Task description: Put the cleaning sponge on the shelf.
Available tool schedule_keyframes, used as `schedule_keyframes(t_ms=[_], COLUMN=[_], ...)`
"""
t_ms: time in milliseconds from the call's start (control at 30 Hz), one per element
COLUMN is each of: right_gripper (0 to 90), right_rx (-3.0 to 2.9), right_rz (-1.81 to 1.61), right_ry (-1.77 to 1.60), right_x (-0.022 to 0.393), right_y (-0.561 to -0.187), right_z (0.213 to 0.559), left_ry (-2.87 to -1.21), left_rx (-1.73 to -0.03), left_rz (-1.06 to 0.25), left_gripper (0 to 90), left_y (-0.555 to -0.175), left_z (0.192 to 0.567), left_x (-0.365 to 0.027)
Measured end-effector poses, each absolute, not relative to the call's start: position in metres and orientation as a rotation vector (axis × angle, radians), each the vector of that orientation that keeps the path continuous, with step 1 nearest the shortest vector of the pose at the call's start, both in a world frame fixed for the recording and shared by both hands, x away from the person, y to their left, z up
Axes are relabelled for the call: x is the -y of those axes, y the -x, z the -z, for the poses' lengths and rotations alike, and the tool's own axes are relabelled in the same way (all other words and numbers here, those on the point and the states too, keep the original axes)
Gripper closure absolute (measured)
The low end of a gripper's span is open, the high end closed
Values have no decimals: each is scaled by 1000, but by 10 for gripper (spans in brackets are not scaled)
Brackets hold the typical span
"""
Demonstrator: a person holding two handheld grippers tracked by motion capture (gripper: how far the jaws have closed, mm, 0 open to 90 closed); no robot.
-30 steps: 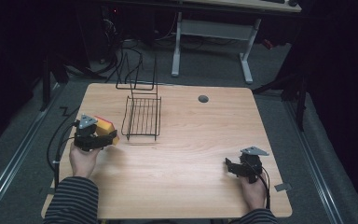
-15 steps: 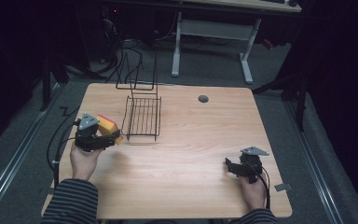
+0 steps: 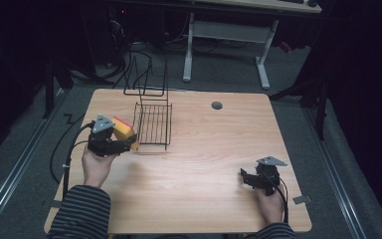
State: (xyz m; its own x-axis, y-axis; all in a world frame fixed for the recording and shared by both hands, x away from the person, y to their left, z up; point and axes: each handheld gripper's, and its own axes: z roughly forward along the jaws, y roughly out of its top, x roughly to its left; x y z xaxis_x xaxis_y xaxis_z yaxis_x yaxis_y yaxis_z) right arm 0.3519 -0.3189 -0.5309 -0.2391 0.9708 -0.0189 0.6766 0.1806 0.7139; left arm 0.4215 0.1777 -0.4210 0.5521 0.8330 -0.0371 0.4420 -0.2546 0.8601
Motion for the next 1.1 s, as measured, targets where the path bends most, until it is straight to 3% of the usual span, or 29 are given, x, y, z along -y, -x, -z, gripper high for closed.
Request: schedule_keyframes(t_ms=[1100], right_gripper=[218], right_rx=[-1987], right_rz=[-816], right_ry=[-1544], right_x=[319], right_y=[-352], right_z=[531], left_ry=[-1922], left_rx=[-1044], left_rz=[-519], left_gripper=[241], left_y=[-470], left_z=[431], left_x=[-134])
